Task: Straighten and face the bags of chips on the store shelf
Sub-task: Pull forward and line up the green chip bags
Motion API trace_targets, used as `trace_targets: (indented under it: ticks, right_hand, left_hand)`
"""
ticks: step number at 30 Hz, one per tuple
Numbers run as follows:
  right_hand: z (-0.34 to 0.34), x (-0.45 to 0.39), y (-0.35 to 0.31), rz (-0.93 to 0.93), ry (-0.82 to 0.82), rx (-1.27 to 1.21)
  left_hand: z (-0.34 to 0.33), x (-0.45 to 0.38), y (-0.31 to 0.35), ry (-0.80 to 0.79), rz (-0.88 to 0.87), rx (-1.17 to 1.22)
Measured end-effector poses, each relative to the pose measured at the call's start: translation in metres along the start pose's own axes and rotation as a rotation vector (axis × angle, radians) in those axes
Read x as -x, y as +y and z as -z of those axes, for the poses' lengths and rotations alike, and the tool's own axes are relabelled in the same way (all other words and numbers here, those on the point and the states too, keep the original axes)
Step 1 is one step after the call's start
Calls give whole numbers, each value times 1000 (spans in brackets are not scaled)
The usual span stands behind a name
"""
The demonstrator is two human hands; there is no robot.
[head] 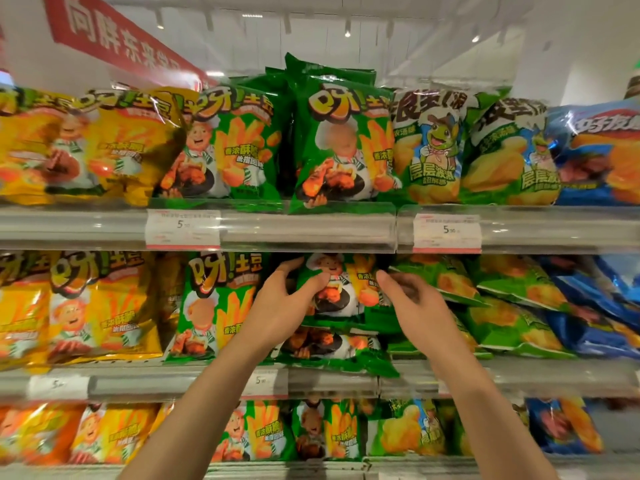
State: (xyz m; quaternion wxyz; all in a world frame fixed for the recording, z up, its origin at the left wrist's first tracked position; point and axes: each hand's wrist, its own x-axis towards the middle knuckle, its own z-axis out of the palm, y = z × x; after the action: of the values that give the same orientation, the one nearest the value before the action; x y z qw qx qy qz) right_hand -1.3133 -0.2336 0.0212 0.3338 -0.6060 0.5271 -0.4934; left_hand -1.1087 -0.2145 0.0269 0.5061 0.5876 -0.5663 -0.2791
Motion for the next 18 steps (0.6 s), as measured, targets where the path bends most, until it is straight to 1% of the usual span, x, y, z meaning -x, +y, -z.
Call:
trace_targets:
  ticks: [4,6,10,12,15,18]
  right_hand:
    - [-3,-4,-9,-125,-99,-65]
    - [-6,0,-10,-144,-135,-83]
    - [-10,12,0,-161,-106,-127]
    - [-11,22,2,-146,-102,-174]
    - [-12,42,1,-118,-96,-176]
    - [-17,59,-3,-105,-91,-185]
  left_hand:
    - [11,22,-2,-56,18,77]
    - [16,32,-5,-95,38,90]
    - [28,37,-8,-144,86,118]
    - [30,35,-7,-163,100,99]
    - [30,36,-6,-197,113,72]
    - [34,40,-10,-176,109,90]
